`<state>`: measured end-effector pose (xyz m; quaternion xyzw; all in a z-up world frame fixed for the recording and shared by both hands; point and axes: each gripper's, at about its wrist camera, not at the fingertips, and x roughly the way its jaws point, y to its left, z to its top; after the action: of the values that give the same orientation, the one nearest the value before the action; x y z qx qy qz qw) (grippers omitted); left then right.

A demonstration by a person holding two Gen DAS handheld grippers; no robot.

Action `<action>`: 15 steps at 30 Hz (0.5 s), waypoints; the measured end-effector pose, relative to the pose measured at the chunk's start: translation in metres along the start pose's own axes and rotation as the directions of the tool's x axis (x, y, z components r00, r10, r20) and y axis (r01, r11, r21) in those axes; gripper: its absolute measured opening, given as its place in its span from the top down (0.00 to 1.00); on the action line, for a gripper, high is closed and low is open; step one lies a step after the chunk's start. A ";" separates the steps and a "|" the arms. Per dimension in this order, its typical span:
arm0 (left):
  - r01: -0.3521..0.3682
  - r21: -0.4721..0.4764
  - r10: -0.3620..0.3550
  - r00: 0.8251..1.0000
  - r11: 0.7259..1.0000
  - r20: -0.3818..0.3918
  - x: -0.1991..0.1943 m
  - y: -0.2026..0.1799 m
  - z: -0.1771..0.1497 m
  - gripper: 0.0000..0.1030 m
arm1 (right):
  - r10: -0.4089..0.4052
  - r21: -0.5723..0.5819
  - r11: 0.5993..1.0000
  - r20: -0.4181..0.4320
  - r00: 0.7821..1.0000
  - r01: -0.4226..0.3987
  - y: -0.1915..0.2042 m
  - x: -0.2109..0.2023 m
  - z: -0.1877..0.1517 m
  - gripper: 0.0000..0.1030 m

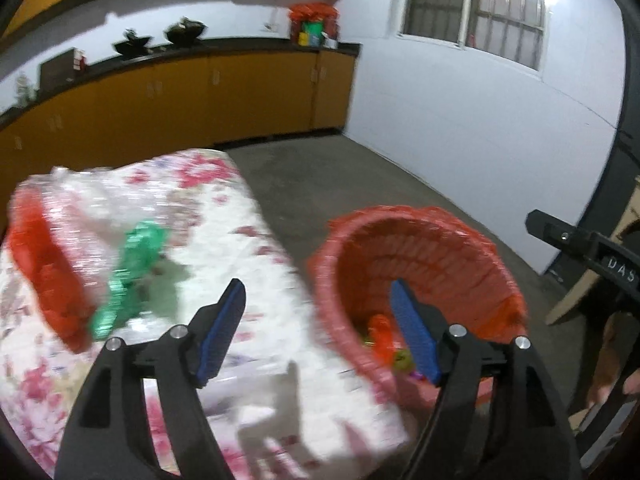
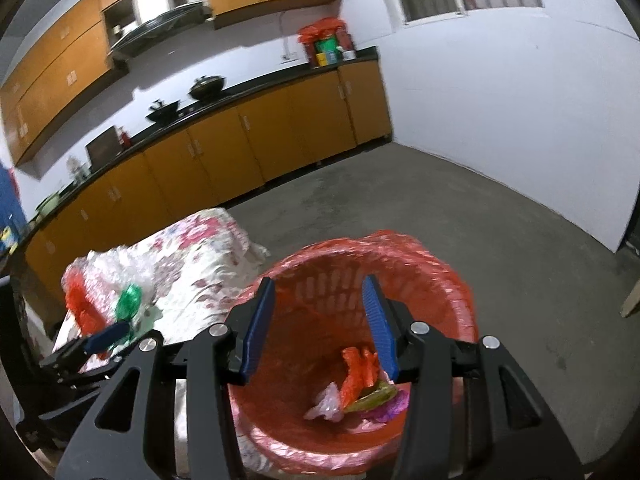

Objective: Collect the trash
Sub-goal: 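Grasp the clear plastic bag with the right gripper while the left gripper grasps a red bag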

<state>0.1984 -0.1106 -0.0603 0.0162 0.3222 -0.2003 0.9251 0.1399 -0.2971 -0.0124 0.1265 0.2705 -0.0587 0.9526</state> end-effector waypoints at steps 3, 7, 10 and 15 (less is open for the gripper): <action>-0.075 -0.024 0.075 0.997 0.997 0.028 -0.017 0.026 -0.007 0.27 | 0.043 -0.049 0.998 -0.024 0.999 -0.044 0.023 0.005 -0.005 0.55; -0.197 -0.082 0.202 0.978 0.977 0.056 -0.040 0.071 -0.016 0.26 | 0.119 -0.120 0.985 -0.069 0.990 -0.127 0.064 0.017 -0.014 0.55; -0.288 -0.143 0.300 0.952 0.947 0.067 -0.057 0.107 -0.024 0.26 | 0.166 -0.166 0.969 -0.103 0.981 -0.181 0.093 0.025 -0.024 0.55; -0.419 -0.240 0.448 0.891 0.876 0.080 -0.084 0.161 -0.038 0.20 | 0.244 -0.241 0.927 -0.191 0.951 -0.286 0.150 0.047 -0.047 0.55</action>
<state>0.1774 0.0738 -0.0562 -0.0261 0.2680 0.0478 0.9619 0.1829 -0.1421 -0.0449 0.0373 0.3306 0.1178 0.9356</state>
